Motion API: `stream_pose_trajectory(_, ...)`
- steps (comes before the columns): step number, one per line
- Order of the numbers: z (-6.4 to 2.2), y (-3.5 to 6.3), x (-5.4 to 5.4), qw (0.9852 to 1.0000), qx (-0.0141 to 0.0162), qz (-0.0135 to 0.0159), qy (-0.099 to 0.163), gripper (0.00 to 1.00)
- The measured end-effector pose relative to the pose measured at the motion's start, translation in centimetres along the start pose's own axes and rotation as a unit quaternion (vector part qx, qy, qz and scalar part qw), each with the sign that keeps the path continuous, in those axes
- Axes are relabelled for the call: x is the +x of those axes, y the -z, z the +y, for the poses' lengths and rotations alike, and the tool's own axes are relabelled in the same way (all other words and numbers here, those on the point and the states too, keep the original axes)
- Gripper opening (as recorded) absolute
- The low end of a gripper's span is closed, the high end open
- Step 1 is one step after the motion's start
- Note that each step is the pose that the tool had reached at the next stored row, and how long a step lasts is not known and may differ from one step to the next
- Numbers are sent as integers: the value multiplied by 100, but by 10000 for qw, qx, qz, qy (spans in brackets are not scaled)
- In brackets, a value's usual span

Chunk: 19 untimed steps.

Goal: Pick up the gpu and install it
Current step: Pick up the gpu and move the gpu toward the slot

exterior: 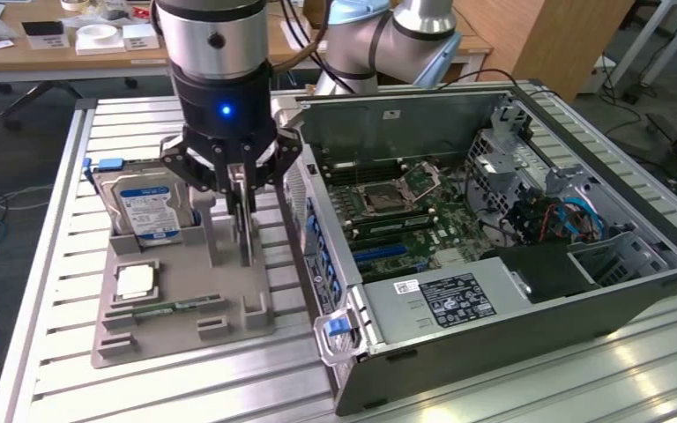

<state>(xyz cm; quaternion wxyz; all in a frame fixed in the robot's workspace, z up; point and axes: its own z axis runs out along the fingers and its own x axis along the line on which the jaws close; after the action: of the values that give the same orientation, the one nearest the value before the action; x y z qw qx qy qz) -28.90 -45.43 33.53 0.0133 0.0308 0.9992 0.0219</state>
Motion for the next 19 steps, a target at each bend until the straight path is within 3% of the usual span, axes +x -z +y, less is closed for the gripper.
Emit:
stream_pose_trajectory(7, 7, 159, -4, 10000, 0, 0, 0, 27)
stream_pose_trajectory(19, 23, 514, -13, 10000, 0, -2, 0, 27)
